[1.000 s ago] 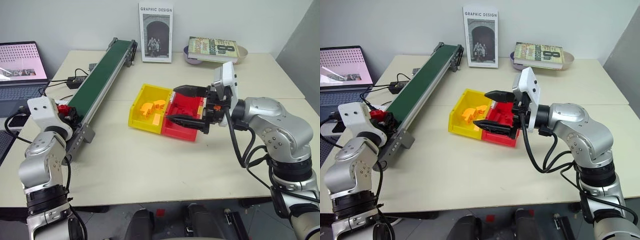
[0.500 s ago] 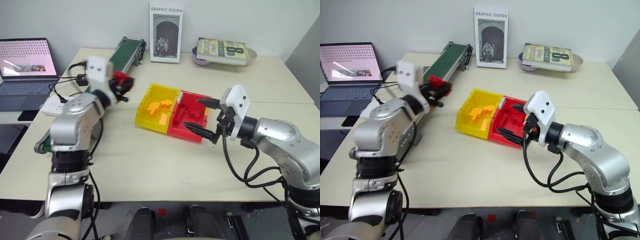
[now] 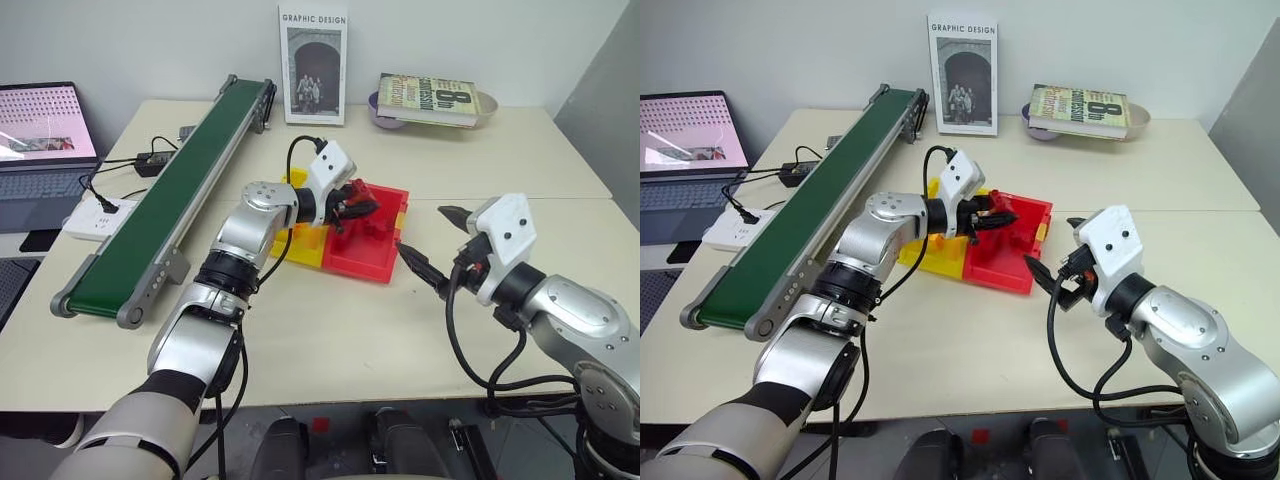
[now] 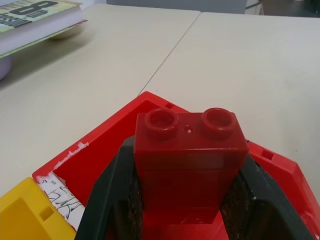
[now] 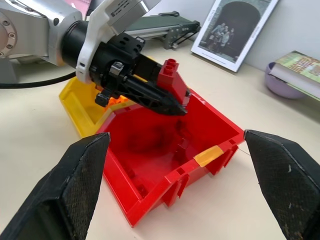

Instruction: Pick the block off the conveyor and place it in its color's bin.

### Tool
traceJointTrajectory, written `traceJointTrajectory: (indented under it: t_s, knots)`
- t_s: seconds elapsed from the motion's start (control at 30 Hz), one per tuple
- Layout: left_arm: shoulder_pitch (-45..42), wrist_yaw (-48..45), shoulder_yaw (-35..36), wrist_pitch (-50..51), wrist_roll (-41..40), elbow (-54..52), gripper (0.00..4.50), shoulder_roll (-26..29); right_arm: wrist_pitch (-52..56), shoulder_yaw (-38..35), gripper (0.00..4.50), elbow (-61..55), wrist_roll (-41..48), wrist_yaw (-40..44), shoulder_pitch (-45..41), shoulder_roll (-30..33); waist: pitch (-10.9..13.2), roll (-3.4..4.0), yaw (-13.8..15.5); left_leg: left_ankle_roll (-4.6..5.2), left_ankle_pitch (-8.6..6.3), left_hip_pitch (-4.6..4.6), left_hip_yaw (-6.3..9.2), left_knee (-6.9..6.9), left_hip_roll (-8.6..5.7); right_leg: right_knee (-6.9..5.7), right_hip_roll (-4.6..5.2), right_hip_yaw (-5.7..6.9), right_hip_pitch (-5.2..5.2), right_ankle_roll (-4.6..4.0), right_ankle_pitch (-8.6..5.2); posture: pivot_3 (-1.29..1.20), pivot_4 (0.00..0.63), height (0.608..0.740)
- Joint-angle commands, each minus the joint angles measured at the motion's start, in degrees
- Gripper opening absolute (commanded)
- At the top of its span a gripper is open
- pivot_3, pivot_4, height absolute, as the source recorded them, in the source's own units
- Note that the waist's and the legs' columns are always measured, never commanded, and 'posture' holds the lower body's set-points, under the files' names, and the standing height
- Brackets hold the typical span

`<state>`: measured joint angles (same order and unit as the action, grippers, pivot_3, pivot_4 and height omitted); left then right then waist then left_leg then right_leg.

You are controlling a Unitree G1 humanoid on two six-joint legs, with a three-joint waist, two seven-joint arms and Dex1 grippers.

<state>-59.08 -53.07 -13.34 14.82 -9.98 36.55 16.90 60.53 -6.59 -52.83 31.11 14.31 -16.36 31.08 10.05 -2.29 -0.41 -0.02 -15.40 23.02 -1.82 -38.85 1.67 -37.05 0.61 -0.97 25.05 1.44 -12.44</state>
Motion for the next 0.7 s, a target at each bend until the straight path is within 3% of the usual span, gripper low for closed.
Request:
traceJointTrajectory:
  t_s: [0.03,0.1,0.27,0.47,0.7]
  knots:
    - [-2.8,-2.7,0.7,-3.6,0.8,2.5,1.53,-1.8,1.1,-2.4,4.5,-3.2,1.1,-1.5,-0.3,-0.3,0.0,0.0,0.1,0.0,0.0,0.01,-0.01,0.0,-0.01,0.02,0.02,0.0,0.0,0.0,0.0,0.0,0.15,0.74]
    - [-3.7,-2.8,1.4,-4.8,0.9,5.3,2.24,-3.1,1.6,-3.1,4.5,-3.0,1.3,-1.9,-0.7,-0.2,0.0,0.0,0.2,0.0,0.0,0.04,-0.01,0.0,-0.05,0.05,0.06,0.01,0.0,-0.01,0.01,0.0,0.15,0.74]
    - [-5.2,-3.2,3.6,-6.6,0.5,7.8,3.14,-3.8,1.5,-4.2,4.5,-1.9,2.3,-0.5,-1.3,1.3,0.0,0.0,0.2,0.01,-0.01,0.07,0.0,0.0,-0.08,0.08,0.09,0.01,0.01,-0.01,0.01,0.0,0.15,0.74]
    - [-1.7,-4.1,5.5,-3.6,0.5,2.7,4.38,0.8,0.1,-3.6,4.5,1.2,3.1,2.6,-3.0,2.8,0.0,0.0,-0.1,0.01,0.0,0.02,0.02,0.0,-0.03,0.01,0.04,0.02,0.01,0.01,0.0,0.0,0.15,0.74]
    - [8.2,-9.0,8.3,12.1,-2.9,-19.5,4.46,14.8,-4.4,-4.4,4.5,9.8,7.5,13.7,-7.4,6.9,0.0,0.03,-1.2,0.01,0.0,-0.01,0.02,0.03,0.08,-0.04,-0.02,0.0,0.02,-0.03,0.02,0.0,0.15,0.74]
